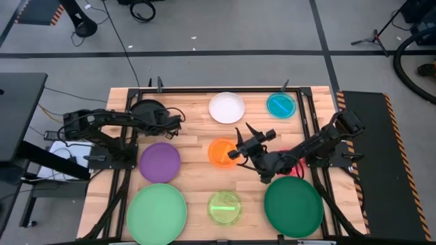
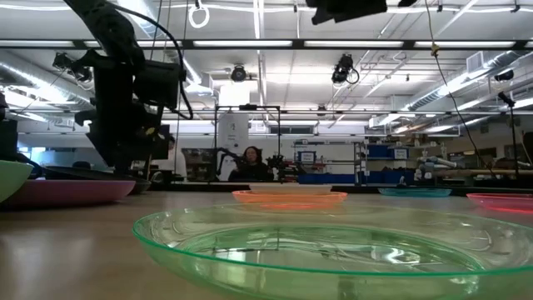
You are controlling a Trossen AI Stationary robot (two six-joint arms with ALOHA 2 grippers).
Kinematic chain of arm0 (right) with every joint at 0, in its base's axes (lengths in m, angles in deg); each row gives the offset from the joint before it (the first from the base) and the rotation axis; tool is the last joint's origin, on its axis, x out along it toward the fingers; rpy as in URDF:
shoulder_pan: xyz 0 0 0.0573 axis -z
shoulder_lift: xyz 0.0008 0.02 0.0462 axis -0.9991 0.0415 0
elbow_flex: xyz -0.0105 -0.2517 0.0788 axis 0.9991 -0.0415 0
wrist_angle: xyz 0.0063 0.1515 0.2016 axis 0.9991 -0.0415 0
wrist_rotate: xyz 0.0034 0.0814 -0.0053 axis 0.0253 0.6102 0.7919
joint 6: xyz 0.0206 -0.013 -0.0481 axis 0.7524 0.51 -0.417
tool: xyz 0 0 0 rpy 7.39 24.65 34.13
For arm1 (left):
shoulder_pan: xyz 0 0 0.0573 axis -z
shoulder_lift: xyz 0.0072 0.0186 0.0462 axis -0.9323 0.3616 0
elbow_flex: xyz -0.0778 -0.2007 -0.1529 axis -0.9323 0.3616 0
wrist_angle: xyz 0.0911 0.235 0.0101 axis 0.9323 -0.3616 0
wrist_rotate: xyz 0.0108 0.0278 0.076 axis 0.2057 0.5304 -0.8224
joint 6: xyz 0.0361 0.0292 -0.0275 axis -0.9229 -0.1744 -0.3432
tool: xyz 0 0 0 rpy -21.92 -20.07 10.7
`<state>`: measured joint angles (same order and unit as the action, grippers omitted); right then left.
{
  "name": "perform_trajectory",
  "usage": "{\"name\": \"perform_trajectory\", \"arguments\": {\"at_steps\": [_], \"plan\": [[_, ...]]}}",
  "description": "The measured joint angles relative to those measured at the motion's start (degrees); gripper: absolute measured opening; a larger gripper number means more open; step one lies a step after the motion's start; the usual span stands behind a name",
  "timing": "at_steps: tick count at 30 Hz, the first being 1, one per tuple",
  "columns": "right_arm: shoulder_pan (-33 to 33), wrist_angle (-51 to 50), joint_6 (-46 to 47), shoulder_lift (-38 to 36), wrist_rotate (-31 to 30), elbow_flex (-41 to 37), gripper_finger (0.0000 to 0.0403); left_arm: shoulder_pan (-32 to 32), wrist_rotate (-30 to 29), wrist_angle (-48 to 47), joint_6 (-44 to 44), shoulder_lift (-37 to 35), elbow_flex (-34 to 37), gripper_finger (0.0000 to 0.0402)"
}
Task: Stack plastic plates
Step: Prepare the black plate on the table
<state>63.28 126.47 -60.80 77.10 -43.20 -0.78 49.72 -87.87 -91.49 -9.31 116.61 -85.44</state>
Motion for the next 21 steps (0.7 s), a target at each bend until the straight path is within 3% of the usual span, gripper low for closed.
{"name": "perform_trajectory", "arguments": {"at_steps": [11, 21], "plan": [[-0.9, -0.2, -1.2, 0.0, 0.1, 1.1, 0.0185, 3.5, 5.1, 6.2, -4.7, 0.0, 0.0, 0.0172], [-0.9, -0.5, 0.2, 0.0, 0.1, 1.1, 0.0185, 0.9, 1.9, 1.8, -0.1, 0.0, 0.0, 0.0172]]}}
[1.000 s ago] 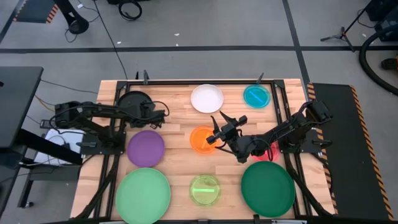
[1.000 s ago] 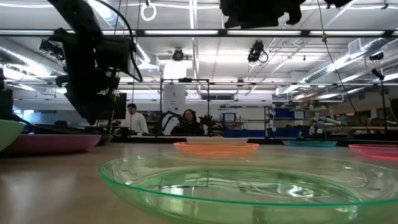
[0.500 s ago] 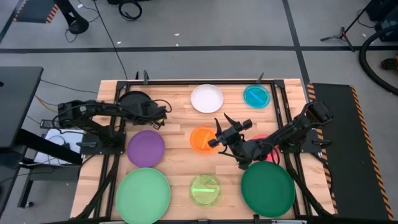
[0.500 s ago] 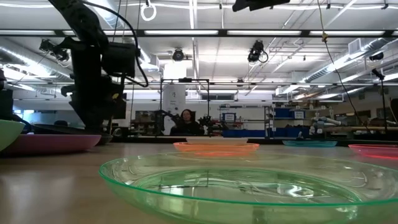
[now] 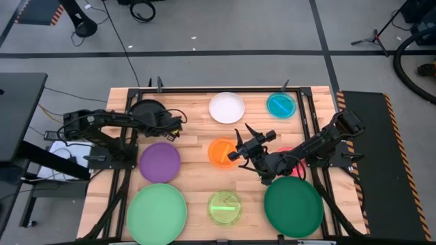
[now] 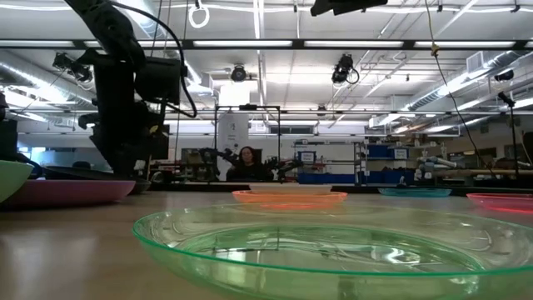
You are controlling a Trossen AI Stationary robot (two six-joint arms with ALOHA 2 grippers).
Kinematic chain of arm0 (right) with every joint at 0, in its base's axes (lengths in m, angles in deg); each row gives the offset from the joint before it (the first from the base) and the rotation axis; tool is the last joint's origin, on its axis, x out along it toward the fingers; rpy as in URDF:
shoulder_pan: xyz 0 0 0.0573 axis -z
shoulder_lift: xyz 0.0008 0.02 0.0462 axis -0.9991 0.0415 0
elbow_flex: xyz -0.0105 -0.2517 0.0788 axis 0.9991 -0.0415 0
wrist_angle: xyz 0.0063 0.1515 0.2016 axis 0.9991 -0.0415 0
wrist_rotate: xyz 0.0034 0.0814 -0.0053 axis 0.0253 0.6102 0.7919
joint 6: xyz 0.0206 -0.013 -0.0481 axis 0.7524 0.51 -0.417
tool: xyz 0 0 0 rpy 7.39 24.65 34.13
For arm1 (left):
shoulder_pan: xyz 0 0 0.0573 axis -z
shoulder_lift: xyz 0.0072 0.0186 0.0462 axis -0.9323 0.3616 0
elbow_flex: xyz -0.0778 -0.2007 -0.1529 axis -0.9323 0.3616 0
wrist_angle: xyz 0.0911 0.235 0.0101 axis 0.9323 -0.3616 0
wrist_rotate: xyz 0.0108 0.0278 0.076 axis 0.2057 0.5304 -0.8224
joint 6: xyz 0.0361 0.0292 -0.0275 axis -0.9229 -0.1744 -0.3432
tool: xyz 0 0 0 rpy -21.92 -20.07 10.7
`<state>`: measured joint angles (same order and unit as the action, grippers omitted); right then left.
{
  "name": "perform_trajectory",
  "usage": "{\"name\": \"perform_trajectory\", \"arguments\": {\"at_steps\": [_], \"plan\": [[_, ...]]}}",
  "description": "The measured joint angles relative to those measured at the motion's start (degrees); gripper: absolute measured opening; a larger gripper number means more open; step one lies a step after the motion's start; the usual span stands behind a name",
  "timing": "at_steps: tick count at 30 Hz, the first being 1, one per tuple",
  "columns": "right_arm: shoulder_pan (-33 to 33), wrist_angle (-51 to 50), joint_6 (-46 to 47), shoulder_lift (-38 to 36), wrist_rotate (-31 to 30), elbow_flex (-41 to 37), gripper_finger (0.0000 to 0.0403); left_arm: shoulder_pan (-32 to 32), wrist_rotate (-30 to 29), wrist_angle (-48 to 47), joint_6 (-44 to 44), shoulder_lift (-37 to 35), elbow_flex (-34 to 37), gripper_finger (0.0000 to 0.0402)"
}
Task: Stack plastic plates
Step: Prepare the black plate on the table
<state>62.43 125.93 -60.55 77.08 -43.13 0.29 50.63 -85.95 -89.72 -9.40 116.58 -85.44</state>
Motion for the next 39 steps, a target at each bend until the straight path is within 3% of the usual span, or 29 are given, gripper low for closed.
{"name": "perform_trajectory", "arguments": {"at_steps": [10, 15, 22, 39], "plan": [[0.0, 0.0, 0.0, 0.0, 0.1, 0.0, 0.0185, -1.2, 0.0, 0.2, -0.4, 1.3, 0.0, 0.0172], [0.0, 0.0, 0.0, 0.0, 0.1, 0.0, 0.0185, -1.2, 2.9, 0.7, -2.0, 5.4, 0.0, 0.0172], [0.0, 0.0, 0.0, 0.0, 0.1, -0.1, 0.0185, -0.5, 2.2, 2.0, -3.5, 10.3, -0.3, 0.0172], [0.0, -0.8, -0.2, 0.0, 0.1, -0.1, 0.0185, 1.0, 1.8, 2.9, -3.7, 9.1, 0.0, 0.0172]]}}
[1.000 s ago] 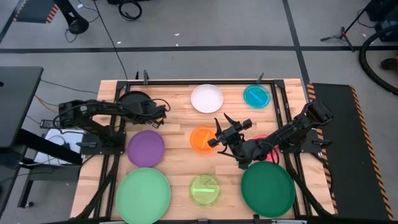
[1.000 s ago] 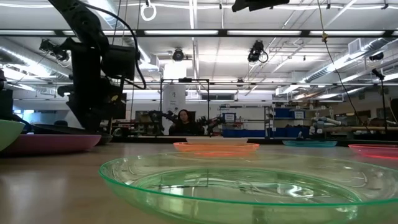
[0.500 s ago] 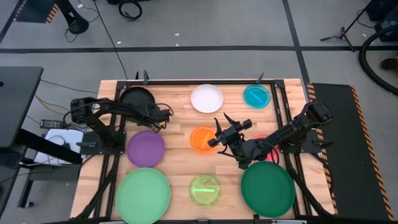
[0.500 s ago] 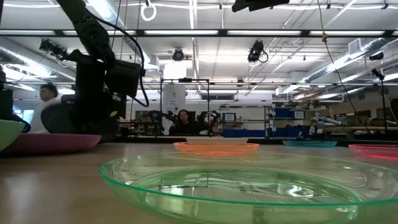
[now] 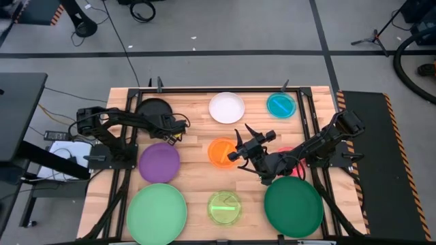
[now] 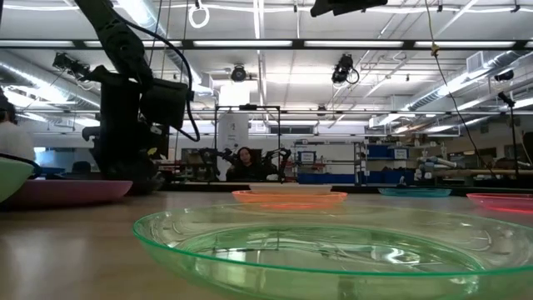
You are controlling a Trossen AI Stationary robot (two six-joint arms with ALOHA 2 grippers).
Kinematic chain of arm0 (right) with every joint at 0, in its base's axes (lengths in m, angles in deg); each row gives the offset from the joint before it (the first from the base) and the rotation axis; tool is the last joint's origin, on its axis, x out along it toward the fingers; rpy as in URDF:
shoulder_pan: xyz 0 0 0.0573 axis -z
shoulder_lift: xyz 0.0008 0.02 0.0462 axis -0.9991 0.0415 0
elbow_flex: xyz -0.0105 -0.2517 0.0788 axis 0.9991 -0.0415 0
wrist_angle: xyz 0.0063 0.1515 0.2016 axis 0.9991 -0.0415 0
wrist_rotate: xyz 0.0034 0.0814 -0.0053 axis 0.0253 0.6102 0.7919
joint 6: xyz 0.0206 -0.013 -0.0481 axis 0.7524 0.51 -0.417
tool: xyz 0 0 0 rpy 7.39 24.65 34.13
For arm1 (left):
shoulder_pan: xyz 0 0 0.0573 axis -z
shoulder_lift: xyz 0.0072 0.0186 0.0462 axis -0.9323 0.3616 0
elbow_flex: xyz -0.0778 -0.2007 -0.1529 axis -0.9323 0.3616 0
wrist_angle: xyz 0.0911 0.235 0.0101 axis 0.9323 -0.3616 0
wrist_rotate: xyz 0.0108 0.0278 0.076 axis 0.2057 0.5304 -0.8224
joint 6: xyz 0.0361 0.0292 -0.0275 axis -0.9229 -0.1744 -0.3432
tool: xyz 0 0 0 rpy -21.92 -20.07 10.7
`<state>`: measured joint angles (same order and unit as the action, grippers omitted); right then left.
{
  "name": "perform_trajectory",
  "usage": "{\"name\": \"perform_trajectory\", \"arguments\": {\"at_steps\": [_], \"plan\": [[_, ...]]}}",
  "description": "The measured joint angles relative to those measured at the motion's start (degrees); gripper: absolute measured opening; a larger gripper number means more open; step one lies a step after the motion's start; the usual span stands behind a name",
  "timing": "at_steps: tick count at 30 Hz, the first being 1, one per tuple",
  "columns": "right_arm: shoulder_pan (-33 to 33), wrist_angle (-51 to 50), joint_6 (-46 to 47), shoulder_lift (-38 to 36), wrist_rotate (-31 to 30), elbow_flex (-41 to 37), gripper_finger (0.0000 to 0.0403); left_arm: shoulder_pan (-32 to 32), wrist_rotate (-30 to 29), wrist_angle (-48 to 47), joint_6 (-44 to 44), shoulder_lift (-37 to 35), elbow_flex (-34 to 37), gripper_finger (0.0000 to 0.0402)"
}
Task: Stack plastic plates
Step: Prepare the black plate on the table
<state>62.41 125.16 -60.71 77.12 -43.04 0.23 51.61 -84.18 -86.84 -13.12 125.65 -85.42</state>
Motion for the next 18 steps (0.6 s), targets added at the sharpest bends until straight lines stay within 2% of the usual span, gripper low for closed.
{"name": "perform_trajectory", "arguments": {"at_steps": [6, 12, 15, 18], "plan": [[0.0, 0.0, 0.0, 0.0, 0.0, 0.0, 0.0185, 0.0, -1.6, 2.7, 0.2, 0.2, 0.0, 0.0172], [0.0, -0.1, 0.0, 0.0, 0.0, 0.0, 0.0185, 0.0, -0.4, 5.1, -4.2, 0.2, 0.0, 0.017], [0.0, -0.2, 0.0, 0.0, 0.0, 0.0, 0.0185, 0.0, -0.1, 5.2, -5.1, 0.2, -0.1, 0.0152], [0.0, -0.3, 0.0, 0.0, 0.0, 0.0, 0.0185, 0.0, -0.8, 5.8, -6.3, 0.2, -0.1, 0.0119]]}}
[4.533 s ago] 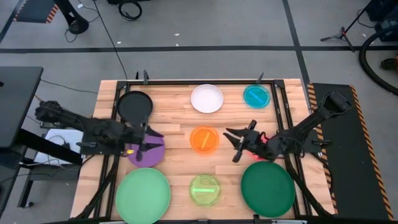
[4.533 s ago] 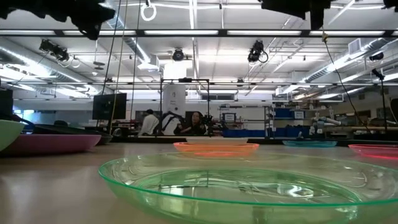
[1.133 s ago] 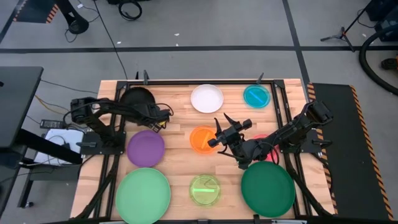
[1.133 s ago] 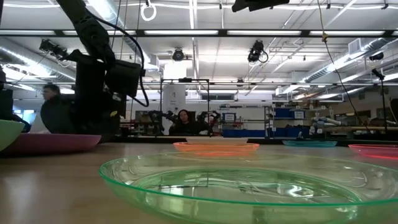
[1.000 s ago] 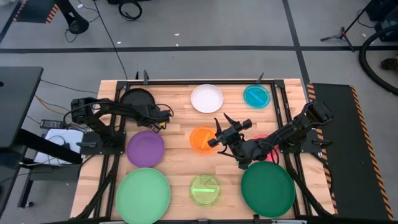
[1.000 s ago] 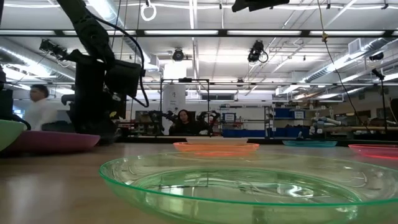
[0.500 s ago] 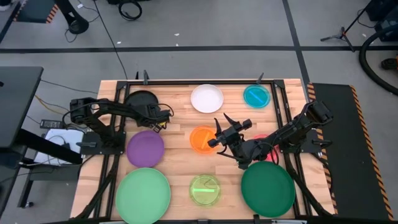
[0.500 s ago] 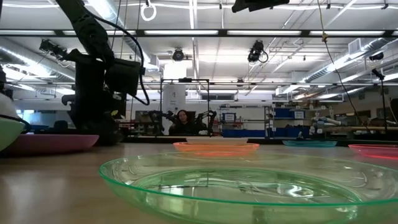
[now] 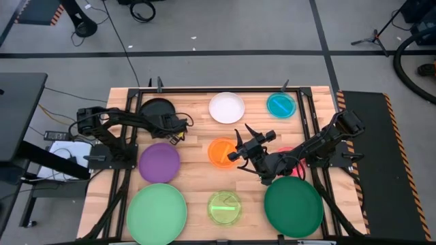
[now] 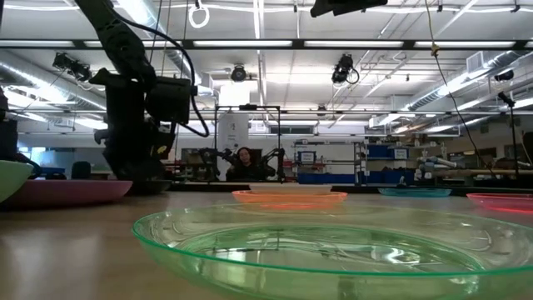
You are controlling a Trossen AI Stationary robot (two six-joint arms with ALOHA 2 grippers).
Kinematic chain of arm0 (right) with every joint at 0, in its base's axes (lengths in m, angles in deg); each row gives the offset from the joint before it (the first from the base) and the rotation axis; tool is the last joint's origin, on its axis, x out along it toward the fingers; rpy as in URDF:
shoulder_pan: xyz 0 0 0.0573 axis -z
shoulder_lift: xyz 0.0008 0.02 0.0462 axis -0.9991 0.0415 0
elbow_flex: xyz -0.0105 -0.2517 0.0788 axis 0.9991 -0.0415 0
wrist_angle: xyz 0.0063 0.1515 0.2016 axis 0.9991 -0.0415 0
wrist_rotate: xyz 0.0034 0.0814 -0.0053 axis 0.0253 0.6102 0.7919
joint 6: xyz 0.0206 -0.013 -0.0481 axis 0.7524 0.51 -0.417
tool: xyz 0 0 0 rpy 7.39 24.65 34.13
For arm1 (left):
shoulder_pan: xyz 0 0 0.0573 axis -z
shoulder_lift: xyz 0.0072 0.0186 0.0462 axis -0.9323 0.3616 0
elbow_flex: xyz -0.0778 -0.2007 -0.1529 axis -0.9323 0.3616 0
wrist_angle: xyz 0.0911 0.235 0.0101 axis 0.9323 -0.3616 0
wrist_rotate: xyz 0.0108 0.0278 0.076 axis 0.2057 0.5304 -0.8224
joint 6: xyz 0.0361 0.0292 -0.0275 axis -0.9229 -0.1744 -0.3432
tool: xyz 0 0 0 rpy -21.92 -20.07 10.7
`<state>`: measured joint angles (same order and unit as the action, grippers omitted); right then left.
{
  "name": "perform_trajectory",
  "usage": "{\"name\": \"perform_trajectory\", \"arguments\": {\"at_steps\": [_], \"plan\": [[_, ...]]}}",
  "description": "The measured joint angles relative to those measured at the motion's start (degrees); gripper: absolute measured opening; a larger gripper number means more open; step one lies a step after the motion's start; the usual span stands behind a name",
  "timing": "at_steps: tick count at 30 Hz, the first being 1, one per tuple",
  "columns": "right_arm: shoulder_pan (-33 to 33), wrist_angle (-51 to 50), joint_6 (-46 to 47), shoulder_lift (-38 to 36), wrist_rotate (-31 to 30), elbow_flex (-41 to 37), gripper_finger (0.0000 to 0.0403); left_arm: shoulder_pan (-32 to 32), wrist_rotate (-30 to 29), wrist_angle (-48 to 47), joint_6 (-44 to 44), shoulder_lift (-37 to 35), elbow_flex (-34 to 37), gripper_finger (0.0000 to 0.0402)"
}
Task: Stack plastic plates
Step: Prepare the black plate on the table
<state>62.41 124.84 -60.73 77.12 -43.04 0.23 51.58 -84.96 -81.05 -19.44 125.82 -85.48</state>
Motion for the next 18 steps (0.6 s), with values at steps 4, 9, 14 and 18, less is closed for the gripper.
{"name": "perform_trajectory", "arguments": {"at_steps": [4, 9, 14, 18], "plan": [[0.0, 0.0, 0.0, 0.0, 0.0, 0.0, 0.0185, -0.1, -3.9, 2.1, -0.2, 0.0, 0.0, 0.0065], [0.0, -0.6, -0.1, 0.0, 0.0, 0.0, 0.0185, -0.3, -6.1, 7.0, -2.4, 0.0, 0.0, 0.0016], [0.0, -2.4, -0.2, 0.0, 0.0, 0.0, 0.0185, -0.3, -6.7, 10.7, -5.0, 0.0, 0.0, 0.003], [0.0, -2.9, -0.2, 0.0, 0.0, 0.0, 0.0186, -0.2, -6.8, 10.9, -5.1, 0.0, 0.0, 0.0064]]}}
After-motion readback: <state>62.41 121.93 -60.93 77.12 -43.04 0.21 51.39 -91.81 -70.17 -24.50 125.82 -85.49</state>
